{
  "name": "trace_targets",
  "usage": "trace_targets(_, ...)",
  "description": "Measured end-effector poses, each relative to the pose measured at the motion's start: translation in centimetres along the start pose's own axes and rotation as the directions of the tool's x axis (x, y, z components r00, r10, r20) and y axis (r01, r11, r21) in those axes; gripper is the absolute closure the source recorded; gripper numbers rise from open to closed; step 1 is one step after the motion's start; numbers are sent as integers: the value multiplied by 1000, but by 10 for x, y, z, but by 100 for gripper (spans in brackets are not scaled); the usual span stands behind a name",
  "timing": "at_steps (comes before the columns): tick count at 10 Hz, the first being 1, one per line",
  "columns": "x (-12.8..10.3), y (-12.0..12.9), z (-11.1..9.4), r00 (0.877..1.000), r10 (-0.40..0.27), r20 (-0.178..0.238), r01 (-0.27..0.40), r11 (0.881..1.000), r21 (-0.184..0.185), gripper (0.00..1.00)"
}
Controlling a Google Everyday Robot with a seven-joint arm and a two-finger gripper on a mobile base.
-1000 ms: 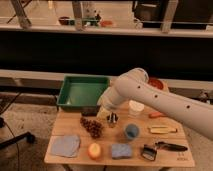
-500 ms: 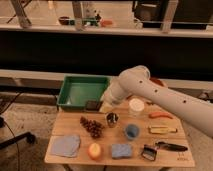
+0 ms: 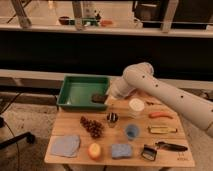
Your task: Wipe purple bowl with eraser
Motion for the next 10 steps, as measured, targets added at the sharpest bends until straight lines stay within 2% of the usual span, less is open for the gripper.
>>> trace_targets(1, 14, -11, 0, 1000, 24, -9, -24, 1000, 19, 90)
trace_targets(3, 27, -29, 3, 998, 50, -24, -48, 998, 48, 90)
trace_targets(6, 32, -61, 14, 997, 71, -42, -68, 995, 69, 90)
trace_targets(10, 34, -61, 14, 996, 72, -43, -69, 995, 71, 90)
